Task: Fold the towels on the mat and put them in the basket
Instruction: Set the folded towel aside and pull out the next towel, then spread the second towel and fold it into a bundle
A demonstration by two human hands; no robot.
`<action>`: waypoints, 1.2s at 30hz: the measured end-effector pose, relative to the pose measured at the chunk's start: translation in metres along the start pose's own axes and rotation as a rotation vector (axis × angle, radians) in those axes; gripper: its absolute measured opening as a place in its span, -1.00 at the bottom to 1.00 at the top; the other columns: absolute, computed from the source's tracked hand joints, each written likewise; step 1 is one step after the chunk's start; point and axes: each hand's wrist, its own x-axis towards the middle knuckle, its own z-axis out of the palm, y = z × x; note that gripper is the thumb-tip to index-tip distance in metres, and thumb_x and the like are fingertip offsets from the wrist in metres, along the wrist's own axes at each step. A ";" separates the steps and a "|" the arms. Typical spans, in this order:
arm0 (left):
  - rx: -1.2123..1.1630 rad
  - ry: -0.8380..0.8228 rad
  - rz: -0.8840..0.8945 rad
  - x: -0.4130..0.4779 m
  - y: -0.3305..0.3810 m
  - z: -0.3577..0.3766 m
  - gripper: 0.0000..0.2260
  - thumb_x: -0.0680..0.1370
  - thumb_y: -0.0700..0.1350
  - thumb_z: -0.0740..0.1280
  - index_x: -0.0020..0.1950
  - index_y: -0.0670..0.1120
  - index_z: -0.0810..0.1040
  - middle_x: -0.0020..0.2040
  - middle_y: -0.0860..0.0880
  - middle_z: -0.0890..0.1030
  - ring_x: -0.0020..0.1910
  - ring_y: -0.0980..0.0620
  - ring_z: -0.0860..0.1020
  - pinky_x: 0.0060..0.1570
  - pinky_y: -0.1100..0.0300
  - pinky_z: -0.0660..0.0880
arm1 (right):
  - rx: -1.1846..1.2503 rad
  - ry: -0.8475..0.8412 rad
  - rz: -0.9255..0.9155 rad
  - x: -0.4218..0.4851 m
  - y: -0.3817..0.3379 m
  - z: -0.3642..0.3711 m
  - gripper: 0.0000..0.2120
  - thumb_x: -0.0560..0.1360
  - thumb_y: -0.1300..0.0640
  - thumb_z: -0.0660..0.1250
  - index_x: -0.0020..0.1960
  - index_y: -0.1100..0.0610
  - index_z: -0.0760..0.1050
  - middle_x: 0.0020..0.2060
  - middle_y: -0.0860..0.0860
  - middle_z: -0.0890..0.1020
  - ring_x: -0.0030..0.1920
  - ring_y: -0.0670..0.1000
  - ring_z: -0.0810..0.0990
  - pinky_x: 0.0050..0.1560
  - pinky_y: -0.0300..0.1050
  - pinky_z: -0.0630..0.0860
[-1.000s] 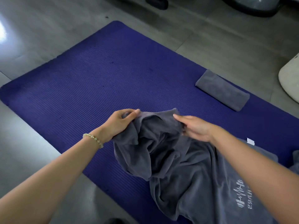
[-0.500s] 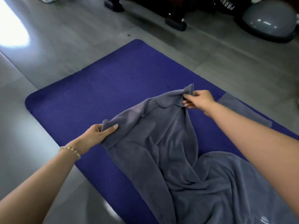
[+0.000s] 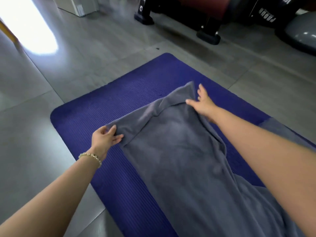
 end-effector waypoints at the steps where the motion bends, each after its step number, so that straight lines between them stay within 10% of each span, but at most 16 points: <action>1: 0.002 0.031 -0.048 0.003 -0.012 -0.004 -0.74 0.61 -0.15 0.27 0.26 -0.23 0.43 -0.06 -0.13 0.59 -0.31 0.07 0.62 -0.34 0.31 0.60 | -0.050 -0.022 0.032 -0.006 0.017 0.004 -0.18 0.53 0.09 0.36 0.57 -0.03 -0.14 0.55 0.00 0.08 0.52 0.04 0.14 0.44 -0.05 0.17; 5: 0.309 0.106 -0.149 0.006 -0.056 -0.016 -0.52 0.56 -0.07 0.35 0.40 -0.20 0.29 0.12 -0.14 0.51 -0.11 -0.03 0.57 -0.13 0.14 0.57 | -0.214 -0.071 0.118 -0.033 0.092 0.009 -0.25 0.49 0.08 0.40 0.55 0.07 0.07 0.51 0.05 0.20 0.49 0.06 0.21 0.46 -0.09 0.16; 12: 1.067 -0.248 0.471 -0.032 -0.083 0.015 -0.46 0.54 0.13 0.30 0.47 0.03 0.29 0.44 -0.01 0.32 0.42 -0.08 0.26 0.38 0.01 0.27 | -0.390 0.150 0.184 -0.069 0.159 -0.007 -0.31 0.45 0.06 0.46 0.48 0.15 0.25 0.47 0.16 0.26 0.46 0.17 0.24 0.45 0.09 0.20; 19: 1.458 -0.622 0.286 -0.066 -0.116 0.051 -0.04 0.20 0.53 -0.19 0.55 0.19 -0.14 0.56 0.00 -0.29 0.52 -0.13 -0.32 0.46 -0.07 -0.28 | -0.273 0.199 0.446 -0.086 0.187 -0.035 -0.55 0.46 0.07 0.45 0.24 0.28 0.47 0.18 0.21 0.54 0.11 0.16 0.53 0.07 -0.05 0.47; 22: 1.523 -0.626 0.239 -0.063 -0.111 0.055 -0.21 0.40 0.48 -0.06 0.55 0.19 -0.17 0.56 -0.01 -0.30 0.52 -0.13 -0.32 0.47 -0.08 -0.26 | -0.179 0.091 0.483 -0.093 0.188 -0.048 -0.85 0.48 0.14 0.42 -0.09 0.20 0.49 -0.15 0.10 0.56 -0.20 0.02 0.50 -0.31 -0.18 0.37; 26: 1.555 -0.613 0.229 -0.066 -0.109 0.061 -0.29 0.51 0.39 0.05 0.55 0.19 -0.15 0.56 -0.02 -0.29 0.52 -0.14 -0.31 0.48 -0.11 -0.22 | -0.071 0.364 0.257 -0.082 0.185 -0.075 -0.66 0.46 0.18 0.44 -0.28 0.07 0.27 -0.32 0.01 0.44 -0.26 0.01 0.39 -0.29 -0.25 0.32; 29: 1.554 -0.574 0.171 -0.067 -0.108 0.071 -0.29 0.51 0.38 0.08 0.56 0.14 -0.08 0.57 -0.03 -0.23 0.54 -0.16 -0.25 0.49 -0.15 -0.12 | 0.158 0.386 0.243 -0.079 0.182 -0.097 -0.74 0.43 0.11 0.48 -0.12 0.01 0.37 -0.11 0.05 0.59 -0.07 0.04 0.54 0.01 -0.10 0.45; 36: 1.424 -0.585 0.596 -0.116 -0.115 0.160 -0.32 0.51 0.34 0.05 0.48 -0.07 0.21 0.50 -0.06 0.19 0.49 -0.07 0.16 0.44 0.09 0.09 | -0.325 0.125 0.465 -0.177 0.260 -0.177 -0.57 0.43 0.00 0.47 0.19 0.19 0.48 0.10 0.10 0.54 0.08 0.02 0.51 0.18 -0.08 0.43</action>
